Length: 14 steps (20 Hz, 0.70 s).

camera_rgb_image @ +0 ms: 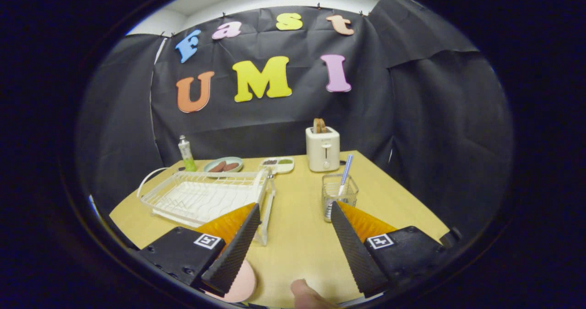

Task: Take the plate from the dish rack, then take the spoon from the basket and place it into the plate.

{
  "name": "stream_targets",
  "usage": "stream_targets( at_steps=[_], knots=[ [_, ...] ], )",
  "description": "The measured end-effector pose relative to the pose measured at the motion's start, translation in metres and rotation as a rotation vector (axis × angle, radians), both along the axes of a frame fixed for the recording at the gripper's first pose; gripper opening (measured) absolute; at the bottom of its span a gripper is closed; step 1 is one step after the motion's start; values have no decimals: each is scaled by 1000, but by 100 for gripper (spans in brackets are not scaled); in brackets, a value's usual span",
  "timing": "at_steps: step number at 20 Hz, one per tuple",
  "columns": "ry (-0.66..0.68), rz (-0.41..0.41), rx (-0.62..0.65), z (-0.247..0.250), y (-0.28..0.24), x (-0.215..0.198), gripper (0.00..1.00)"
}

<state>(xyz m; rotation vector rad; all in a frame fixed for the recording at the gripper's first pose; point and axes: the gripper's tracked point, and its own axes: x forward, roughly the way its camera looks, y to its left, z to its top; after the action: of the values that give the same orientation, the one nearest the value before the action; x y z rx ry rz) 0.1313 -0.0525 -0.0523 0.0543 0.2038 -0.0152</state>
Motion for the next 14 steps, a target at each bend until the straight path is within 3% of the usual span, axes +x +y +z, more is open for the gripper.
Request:
stream_targets(
  at_steps=[8,14],
  knots=[
    [-17,-49,-91,18,-66,100,100],
    [80,-85,43,-4,-111,186,99]
  ],
)
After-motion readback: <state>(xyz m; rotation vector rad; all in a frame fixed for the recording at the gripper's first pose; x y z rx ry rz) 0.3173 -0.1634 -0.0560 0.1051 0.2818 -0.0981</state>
